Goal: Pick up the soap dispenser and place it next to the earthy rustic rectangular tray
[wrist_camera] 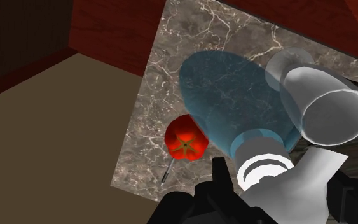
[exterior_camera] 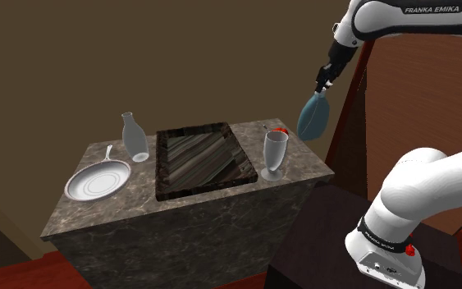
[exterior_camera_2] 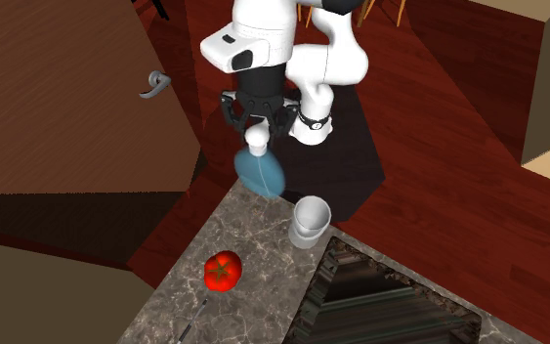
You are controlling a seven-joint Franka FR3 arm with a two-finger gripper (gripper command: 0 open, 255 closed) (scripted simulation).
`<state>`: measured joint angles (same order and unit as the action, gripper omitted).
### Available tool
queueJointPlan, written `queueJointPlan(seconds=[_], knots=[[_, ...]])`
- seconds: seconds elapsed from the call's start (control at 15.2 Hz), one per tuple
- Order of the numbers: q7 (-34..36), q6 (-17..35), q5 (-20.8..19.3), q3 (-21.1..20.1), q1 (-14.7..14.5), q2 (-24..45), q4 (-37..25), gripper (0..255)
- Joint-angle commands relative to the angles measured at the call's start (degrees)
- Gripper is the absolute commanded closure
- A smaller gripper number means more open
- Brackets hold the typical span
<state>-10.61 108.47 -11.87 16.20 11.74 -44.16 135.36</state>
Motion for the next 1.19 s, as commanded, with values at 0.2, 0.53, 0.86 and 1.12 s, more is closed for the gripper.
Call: queueJointPlan(seconds=[0.2,0.53,0.86,1.12], knots=[[-0.2,-3.4,0.6,-0.4,-0.4,1.1,-4.5,255],[-0.4,-6.9,1.1,-0.8,-0.7,2.2,-9.2,255],[-0.7,-10.3,1.6,-1.2,-1.1,3.7,-14.1,255],[-0.9,-13.1,2.0,-1.4,-1.3,5.1,-18.2,255]])
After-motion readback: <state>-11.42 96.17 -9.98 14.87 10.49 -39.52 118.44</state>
